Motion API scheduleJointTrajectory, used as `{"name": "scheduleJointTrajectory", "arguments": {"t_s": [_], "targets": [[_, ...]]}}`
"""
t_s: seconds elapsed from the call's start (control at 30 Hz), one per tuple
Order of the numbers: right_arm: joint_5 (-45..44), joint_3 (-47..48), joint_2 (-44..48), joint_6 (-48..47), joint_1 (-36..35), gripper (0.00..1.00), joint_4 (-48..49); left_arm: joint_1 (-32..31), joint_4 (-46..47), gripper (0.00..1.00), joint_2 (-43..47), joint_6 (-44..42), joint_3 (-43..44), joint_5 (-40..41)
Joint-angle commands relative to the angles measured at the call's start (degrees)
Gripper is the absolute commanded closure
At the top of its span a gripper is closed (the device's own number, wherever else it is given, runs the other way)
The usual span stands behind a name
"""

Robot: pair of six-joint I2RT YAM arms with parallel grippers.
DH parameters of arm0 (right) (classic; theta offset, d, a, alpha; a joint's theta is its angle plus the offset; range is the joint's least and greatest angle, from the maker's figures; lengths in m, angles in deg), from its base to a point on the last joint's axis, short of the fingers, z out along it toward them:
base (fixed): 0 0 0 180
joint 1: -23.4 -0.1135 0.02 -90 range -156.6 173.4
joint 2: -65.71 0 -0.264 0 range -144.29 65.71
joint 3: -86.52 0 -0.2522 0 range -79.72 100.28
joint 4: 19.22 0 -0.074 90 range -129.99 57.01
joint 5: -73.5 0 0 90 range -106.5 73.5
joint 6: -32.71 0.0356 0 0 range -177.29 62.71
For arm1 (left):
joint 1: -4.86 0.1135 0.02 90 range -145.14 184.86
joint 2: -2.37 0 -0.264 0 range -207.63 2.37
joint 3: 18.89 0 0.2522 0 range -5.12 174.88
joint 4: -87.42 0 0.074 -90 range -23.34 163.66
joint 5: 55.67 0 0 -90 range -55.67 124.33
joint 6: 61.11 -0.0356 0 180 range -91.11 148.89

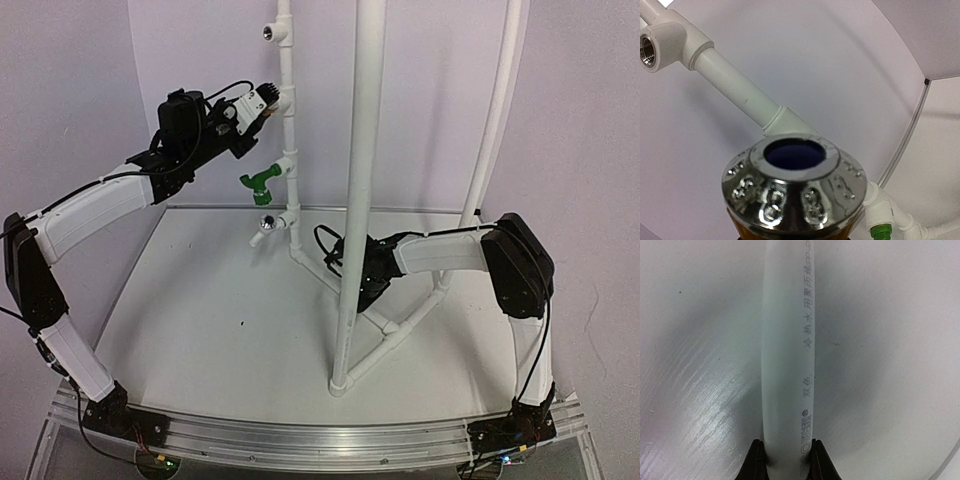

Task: Install the water faucets

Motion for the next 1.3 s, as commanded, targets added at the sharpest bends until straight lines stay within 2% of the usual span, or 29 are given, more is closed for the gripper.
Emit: {"name": "scheduleJointTrajectory", "arguments": {"t_s": [0.0, 0.17, 0.53, 0.67, 0.77, 0.83, 0.9, 1.1, 1.2, 1.27], "targets": [[4.6, -0.8, -0.8, -3.7, -3.0, 1.00, 1.8, -3.3, -1.4, 0.98, 2.3, 6.1, -1.6, -7.3], [4.6, -0.6, -0.7, -3.4, -3.0, 1.00, 1.8, -3.3, -0.4, 1.00, 3.8, 11.6, -2.4, -6.6], [4.6, 1.1, -1.8, -0.9, -2.9, 1.00, 1.8, -3.3, -1.0, 1.00, 6.6, 15.6, -4.3, -5.8], [4.6, 1.2, -1.8, -1.0, -2.9, 1.00, 1.7, -3.3, -0.6, 1.00, 7.6, 22.5, -3.3, -3.1], [4.6, 1.3, -1.7, -0.9, -3.0, 1.00, 1.8, -3.3, -1.6, 1.00, 8.7, 36.9, -1.6, 3.3], [4.6, 1.5, -1.9, -0.8, -2.9, 1.00, 1.8, -3.0, -5.9, 1.00, 8.6, 49.6, 1.4, 8.4], [4.6, 2.0, -2.2, -0.6, -2.9, 1.00, 1.8, -2.7, -11.3, 1.00, 8.3, 60.5, 3.8, 9.5], [4.6, 3.0, -2.9, -0.3, -3.0, 1.00, 1.7, 0.6, -13.6, 1.00, 9.8, 89.6, 2.2, 7.5], [4.6, 3.0, -2.8, -0.3, -2.9, 1.00, 1.7, 4.6, -11.7, 1.00, 10.9, 101.2, -1.1, 3.7], [4.7, 3.0, -2.8, -0.4, -3.0, 1.00, 1.7, 5.6, -10.7, 1.00, 10.8, 105.1, -2.0, 1.6]]}}
